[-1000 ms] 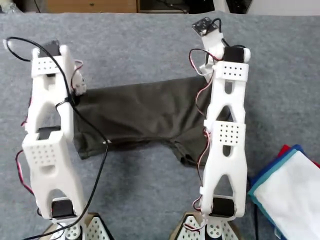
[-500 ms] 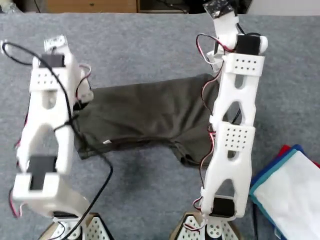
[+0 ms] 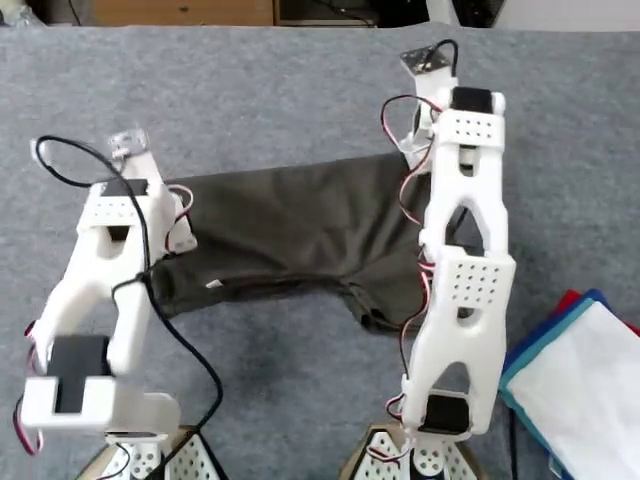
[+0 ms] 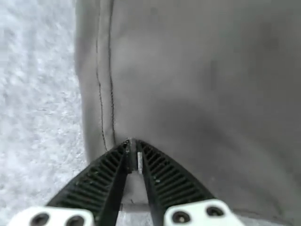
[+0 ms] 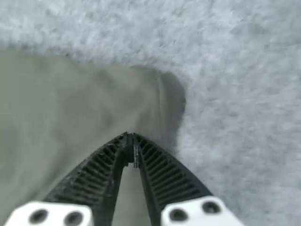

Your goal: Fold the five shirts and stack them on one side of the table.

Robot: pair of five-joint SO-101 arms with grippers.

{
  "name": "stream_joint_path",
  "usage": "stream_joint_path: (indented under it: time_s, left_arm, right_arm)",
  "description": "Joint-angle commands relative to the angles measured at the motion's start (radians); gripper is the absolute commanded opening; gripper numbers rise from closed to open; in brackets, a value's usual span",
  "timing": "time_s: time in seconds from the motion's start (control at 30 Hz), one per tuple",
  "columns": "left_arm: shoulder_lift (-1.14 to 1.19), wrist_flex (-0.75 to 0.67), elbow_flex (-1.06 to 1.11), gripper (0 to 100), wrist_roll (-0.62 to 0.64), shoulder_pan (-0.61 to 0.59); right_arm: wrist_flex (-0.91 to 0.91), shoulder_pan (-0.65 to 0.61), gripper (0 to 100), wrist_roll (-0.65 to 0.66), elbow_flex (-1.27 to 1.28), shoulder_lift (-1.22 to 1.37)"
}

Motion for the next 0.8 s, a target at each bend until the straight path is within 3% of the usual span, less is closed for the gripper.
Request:
stream_joint_path:
  time_s: [0.0, 0.3, 0.77]
  left_arm:
    - [0.059, -0.032, -0.014, 2, 0.012, 0.011]
    - [0.120, 0.044, -0.064, 2, 0.002, 0.000]
    - [0.036, 0.117, -0.034, 2, -0.244, -0.014]
  right_arm:
    - [-0.055, 0.044, 0.5, -0.009, -0.010, 0.008]
    - [-0.097, 0.056, 0.6, 0.032, -0.087, 0.131]
    - [0.012, 0.054, 0.6, 0.060, -0.317, 0.262]
